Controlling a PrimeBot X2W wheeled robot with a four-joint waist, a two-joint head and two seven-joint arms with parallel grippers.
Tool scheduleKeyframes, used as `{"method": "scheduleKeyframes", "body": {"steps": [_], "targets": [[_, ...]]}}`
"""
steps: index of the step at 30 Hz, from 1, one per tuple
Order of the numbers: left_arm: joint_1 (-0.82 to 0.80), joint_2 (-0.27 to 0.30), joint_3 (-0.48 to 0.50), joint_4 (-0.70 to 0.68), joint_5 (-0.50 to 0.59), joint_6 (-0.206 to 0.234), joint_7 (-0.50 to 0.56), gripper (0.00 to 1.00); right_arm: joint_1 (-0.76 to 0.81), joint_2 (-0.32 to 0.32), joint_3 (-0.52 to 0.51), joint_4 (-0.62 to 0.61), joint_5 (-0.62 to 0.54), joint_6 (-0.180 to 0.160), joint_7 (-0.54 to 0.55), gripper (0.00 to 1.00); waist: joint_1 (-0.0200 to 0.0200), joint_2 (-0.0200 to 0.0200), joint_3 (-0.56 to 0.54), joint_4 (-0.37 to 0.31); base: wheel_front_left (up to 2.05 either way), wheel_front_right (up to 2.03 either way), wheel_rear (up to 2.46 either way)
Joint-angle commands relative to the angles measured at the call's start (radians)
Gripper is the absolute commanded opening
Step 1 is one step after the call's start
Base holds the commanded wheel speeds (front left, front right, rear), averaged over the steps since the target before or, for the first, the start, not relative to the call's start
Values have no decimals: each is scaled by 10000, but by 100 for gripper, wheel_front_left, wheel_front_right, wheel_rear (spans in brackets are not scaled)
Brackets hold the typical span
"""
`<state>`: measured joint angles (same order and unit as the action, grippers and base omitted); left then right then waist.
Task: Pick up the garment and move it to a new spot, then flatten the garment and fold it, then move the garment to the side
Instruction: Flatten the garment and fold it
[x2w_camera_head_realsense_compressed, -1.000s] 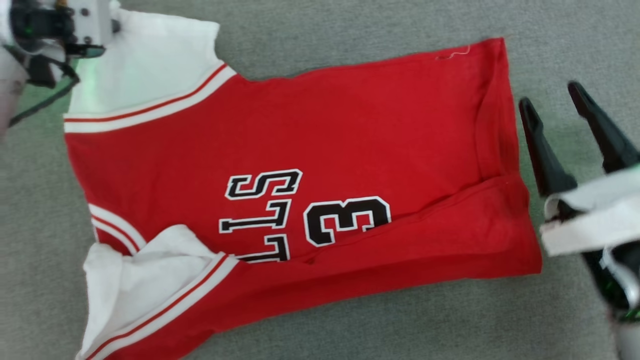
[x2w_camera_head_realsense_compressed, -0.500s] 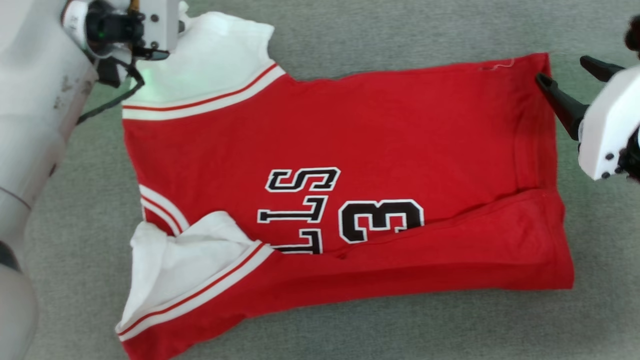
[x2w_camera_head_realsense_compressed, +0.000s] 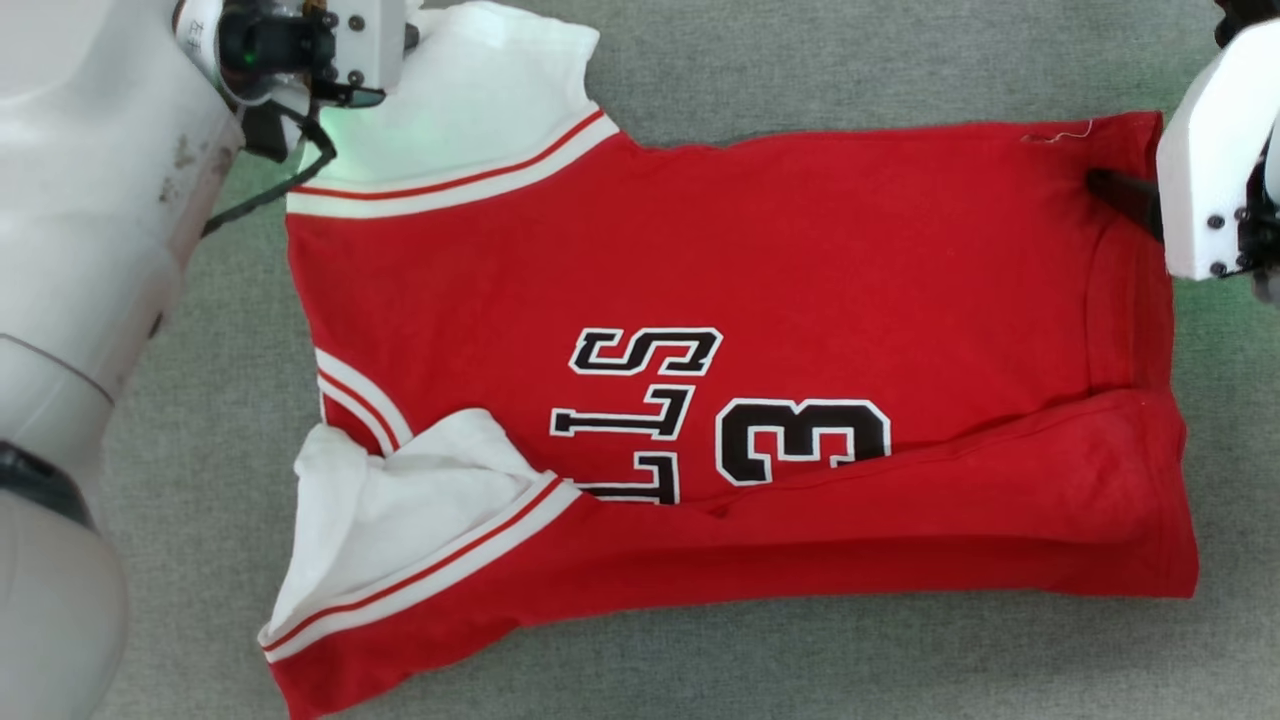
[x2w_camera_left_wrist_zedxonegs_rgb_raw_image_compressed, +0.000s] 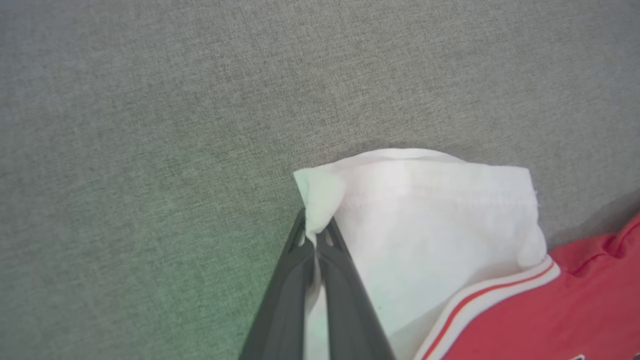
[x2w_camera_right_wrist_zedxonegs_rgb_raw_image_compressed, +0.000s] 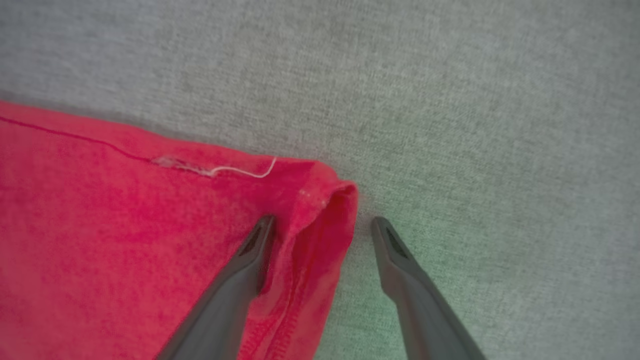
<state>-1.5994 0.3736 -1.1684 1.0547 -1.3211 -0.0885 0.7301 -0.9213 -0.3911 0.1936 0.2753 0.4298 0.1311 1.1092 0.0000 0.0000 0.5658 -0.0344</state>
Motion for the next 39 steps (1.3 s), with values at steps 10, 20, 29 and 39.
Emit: {"method": "scheduleKeyframes", "body": {"steps": [10, 20, 29, 39], "targets": [[78, -136, 282, 288, -313, -285, -443, 0, -489, -107, 200, 612, 316, -7, -204, 0, 0, 0, -460, 370, 0, 0, 0], [479, 227, 512, -255, -785, -424, -266, 0, 471, -831, 262, 128, 1047, -7, -1427, 0, 0, 0, -1542, 900, 0, 0, 0], [1421, 1176, 388, -2080, -948, -396, 98, 0, 2311, -1519, 56, -887, 1680, -7, -1655, 0, 0, 0, -2722, 1225, 0, 0, 0], [3695, 3367, 246, -6962, -1661, 1417, 638, 0, 4770, -1725, -1059, -2515, 2034, -7, -1233, 0, 0, 0, -3519, 1461, 0, 0, 0]]}}
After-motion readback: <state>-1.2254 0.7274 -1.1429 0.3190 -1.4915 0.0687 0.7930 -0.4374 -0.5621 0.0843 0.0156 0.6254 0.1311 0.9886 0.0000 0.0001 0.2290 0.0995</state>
